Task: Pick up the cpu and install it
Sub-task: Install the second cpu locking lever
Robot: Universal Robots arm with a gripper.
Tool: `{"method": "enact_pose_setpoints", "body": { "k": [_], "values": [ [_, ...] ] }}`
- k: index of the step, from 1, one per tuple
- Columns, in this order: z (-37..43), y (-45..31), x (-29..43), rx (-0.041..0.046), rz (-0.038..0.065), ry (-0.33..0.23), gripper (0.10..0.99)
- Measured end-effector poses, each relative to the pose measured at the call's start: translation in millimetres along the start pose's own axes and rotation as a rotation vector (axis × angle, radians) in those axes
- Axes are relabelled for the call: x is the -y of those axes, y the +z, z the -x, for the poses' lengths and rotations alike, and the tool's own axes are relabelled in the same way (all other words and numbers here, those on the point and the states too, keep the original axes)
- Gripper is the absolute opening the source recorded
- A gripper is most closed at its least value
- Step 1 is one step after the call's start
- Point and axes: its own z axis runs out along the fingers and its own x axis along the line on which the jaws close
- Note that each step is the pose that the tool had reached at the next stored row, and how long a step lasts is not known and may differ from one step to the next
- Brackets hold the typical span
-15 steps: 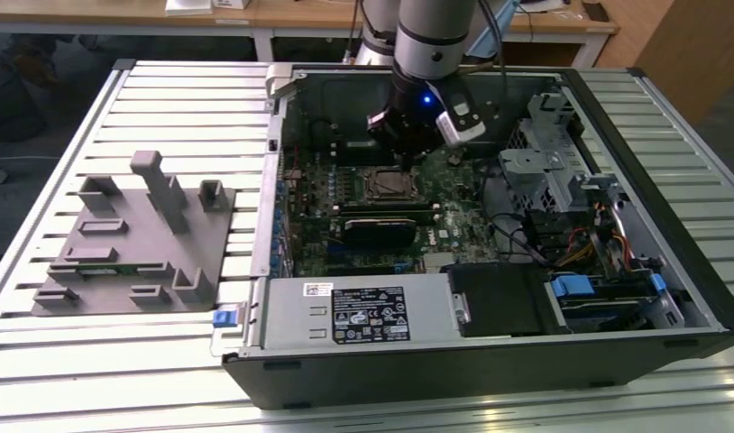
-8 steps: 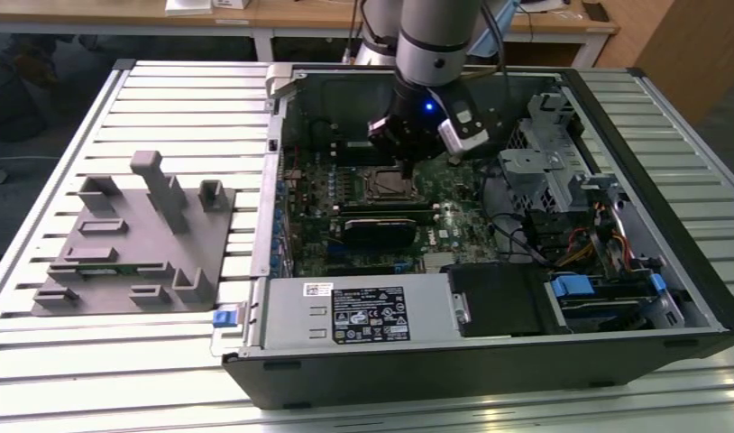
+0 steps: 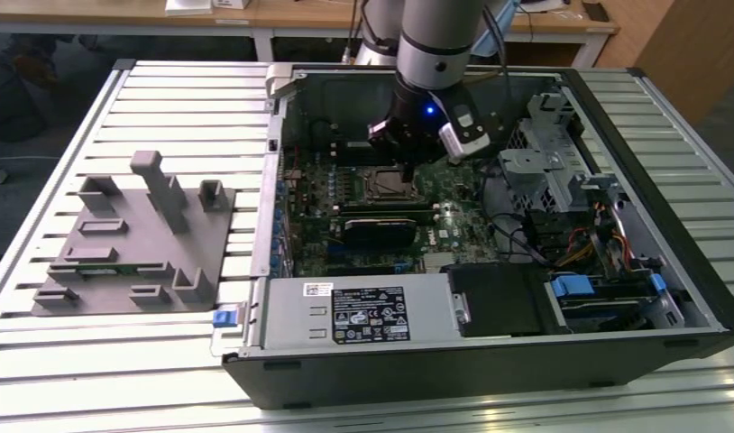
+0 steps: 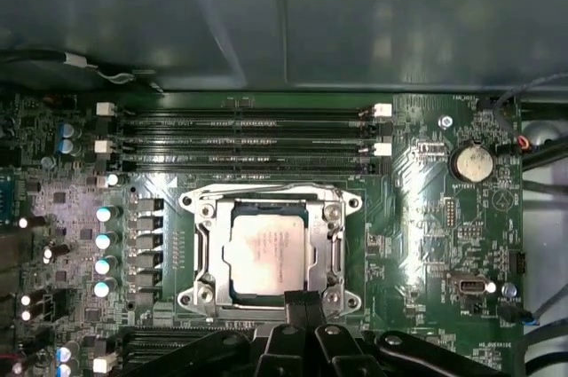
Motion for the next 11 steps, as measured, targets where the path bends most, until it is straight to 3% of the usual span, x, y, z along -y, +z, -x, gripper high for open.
{"method": "enact_pose_setpoints", "body": {
  "k": [6, 11],
  "values": [
    [0.2, -0.6, 9.7, -0.0010, 0.000, 0.006, 0.106],
    [0.2, -0.7, 13.7, -0.0009, 0.000, 0.006, 0.106]
  ]
}}
